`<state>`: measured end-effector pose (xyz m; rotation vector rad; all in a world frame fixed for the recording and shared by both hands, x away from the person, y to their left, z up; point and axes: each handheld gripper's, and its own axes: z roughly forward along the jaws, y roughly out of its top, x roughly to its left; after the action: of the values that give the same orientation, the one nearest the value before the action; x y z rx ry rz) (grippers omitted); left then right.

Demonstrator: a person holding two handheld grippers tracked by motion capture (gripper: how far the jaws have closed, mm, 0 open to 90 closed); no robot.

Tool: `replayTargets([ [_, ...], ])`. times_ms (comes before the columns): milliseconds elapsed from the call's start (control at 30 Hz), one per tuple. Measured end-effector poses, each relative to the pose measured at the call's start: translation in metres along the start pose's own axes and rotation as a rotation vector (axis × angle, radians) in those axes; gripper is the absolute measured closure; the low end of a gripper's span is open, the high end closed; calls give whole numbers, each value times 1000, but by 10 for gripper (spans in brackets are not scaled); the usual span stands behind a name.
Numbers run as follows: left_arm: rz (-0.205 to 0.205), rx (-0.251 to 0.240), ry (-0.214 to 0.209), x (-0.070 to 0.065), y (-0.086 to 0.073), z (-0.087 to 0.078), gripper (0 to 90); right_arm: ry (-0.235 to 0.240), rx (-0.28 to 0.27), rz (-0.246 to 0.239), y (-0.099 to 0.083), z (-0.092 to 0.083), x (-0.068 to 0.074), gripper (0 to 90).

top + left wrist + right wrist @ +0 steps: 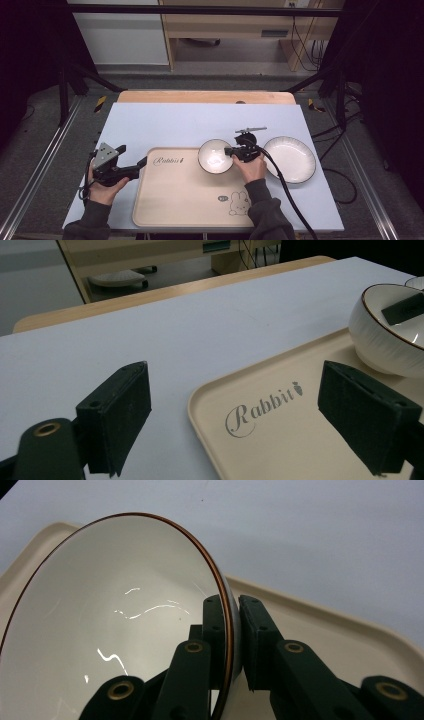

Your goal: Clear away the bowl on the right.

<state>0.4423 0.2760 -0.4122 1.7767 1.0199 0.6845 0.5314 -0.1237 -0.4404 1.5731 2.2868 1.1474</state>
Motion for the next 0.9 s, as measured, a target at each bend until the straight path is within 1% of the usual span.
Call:
replayTargets([
  [233, 1, 0, 0, 0, 0, 0, 133, 0, 19, 4, -2, 5, 0, 824],
  [667, 0, 1, 0, 0, 0, 0, 134, 9, 26, 16, -2, 8, -2, 823],
  [800, 0, 2, 0, 0, 0, 0, 134, 6, 28, 24, -1, 10, -3, 822],
  [900, 0, 2, 0, 0, 0, 0, 134, -4, 28, 19, -2, 11, -3, 822],
])
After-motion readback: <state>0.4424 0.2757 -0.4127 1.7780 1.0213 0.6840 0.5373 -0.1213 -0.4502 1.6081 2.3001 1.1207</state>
